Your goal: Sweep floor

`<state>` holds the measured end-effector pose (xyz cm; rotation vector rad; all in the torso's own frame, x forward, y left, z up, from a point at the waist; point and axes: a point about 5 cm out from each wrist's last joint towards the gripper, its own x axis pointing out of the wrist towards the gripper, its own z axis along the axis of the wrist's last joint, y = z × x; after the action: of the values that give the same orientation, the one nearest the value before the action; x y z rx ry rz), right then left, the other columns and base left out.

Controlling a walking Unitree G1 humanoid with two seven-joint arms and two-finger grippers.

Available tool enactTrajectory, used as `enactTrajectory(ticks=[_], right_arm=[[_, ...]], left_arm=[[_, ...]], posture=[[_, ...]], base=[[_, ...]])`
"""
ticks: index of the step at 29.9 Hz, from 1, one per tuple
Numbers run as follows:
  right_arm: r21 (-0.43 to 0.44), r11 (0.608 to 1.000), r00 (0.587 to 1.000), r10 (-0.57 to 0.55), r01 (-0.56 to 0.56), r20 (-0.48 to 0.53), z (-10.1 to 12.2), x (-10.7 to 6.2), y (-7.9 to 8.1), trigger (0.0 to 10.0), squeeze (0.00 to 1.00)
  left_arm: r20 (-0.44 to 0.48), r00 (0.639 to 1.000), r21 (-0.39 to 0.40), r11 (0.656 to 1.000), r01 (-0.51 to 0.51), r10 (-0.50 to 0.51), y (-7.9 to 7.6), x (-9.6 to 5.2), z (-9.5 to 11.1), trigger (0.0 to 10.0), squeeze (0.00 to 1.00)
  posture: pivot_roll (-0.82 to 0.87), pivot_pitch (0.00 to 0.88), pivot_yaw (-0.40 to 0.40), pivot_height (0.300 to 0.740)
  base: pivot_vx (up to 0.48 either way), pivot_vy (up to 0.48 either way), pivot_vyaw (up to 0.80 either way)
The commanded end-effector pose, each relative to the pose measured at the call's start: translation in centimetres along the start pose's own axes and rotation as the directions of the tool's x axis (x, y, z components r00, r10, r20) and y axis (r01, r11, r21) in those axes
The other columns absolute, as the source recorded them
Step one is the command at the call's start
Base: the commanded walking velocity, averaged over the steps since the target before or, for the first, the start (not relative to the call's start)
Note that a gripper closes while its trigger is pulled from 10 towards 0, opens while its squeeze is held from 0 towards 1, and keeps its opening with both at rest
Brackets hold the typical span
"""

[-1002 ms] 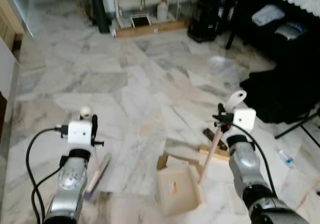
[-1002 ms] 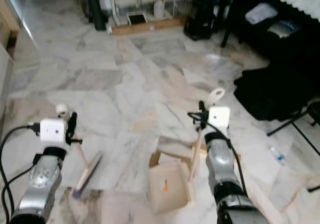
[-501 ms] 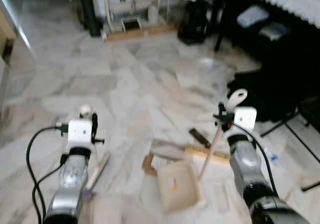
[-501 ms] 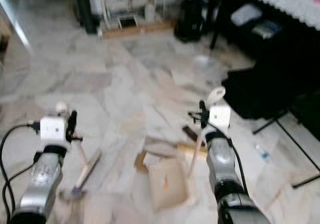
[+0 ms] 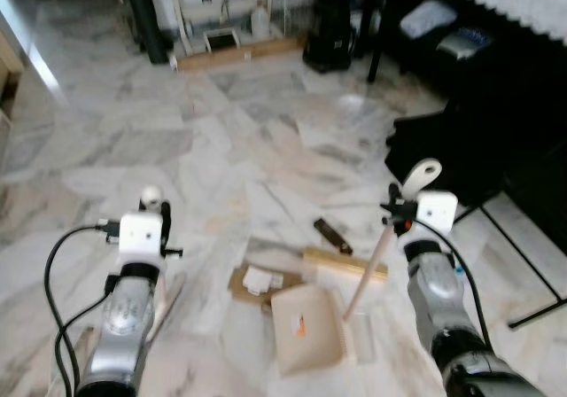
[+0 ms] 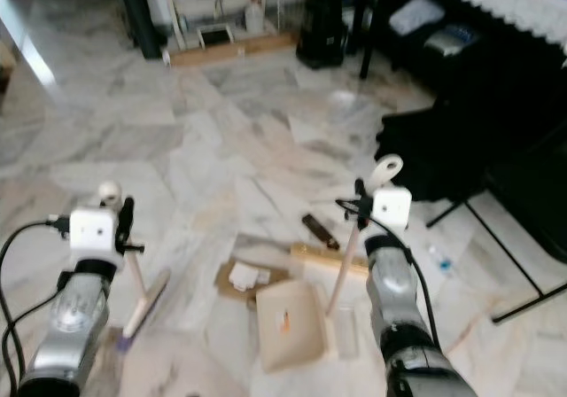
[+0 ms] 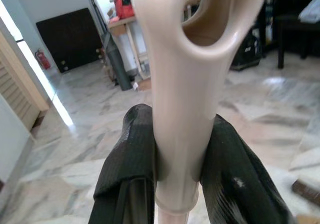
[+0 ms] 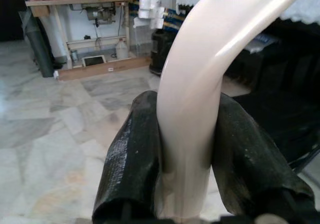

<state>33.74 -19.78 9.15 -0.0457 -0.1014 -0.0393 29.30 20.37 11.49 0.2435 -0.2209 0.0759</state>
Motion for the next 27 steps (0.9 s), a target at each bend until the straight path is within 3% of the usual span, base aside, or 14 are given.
enactTrajectory(ticks=[1, 27], right_arm=[[0.002, 1.0, 0.999, 0.006, -0.006, 0.047, 1.04, 0.55, 0.27, 10.0, 0.0], [0.004, 1.0, 0.999, 0.007, -0.007, 0.049, 1.09, 0.58, 0.25, 10.0, 0.0]], left_arm=[[0.033, 0.999, 0.016, 1.0, -0.005, 0.005, 0.36, 0.13, 0.54, 10.0, 0.0], [0.038, 0.999, 0.013, 1.0, -0.002, 0.001, 0.28, 0.29, 0.68, 10.0, 0.0]], posture=[[0.1, 0.085, 0.002, 0.74], [0.09, 0.088, 0.006, 0.74]], base=[[0.0, -0.259, 0.0], [0.0, -0.258, 0.0]])
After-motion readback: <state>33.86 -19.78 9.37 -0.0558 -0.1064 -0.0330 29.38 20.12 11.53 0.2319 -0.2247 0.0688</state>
